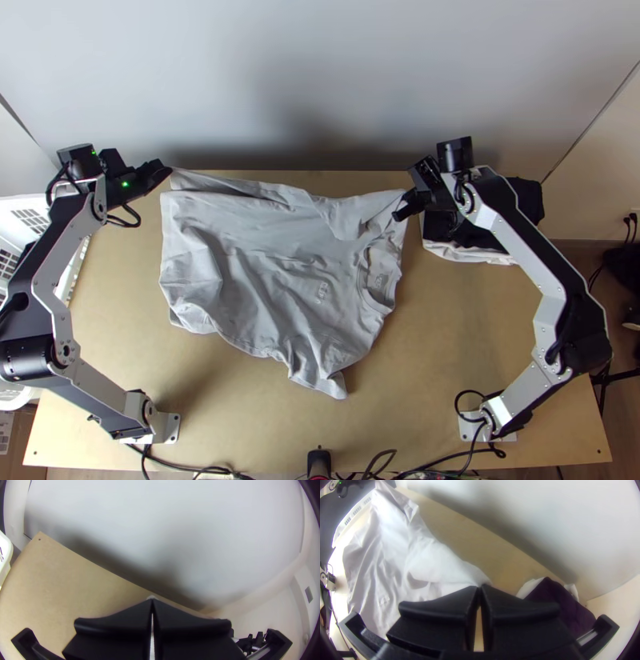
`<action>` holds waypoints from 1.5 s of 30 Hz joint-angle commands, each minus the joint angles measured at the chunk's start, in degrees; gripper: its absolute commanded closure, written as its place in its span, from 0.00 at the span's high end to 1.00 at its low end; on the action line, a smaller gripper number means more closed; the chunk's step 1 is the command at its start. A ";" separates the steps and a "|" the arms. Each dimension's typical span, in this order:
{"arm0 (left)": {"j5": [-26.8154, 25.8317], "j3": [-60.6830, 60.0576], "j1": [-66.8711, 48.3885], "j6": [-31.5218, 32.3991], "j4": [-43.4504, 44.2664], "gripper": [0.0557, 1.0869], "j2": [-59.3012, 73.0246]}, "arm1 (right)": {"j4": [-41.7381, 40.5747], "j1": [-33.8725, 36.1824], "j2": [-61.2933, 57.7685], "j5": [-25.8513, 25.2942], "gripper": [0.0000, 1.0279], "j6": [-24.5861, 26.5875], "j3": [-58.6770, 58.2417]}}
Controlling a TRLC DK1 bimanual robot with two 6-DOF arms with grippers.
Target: Fold the t-shirt
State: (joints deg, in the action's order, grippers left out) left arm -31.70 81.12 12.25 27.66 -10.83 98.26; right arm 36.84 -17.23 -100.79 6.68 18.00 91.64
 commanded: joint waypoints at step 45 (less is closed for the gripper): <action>0.24 7.12 0.58 22.79 31.13 0.03 -47.98 | 8.25 -6.50 33.03 -1.84 0.03 0.72 42.05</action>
State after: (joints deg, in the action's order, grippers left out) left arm -33.98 89.54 12.86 48.62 16.43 57.12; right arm 44.71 -23.07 -73.49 4.73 17.89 131.68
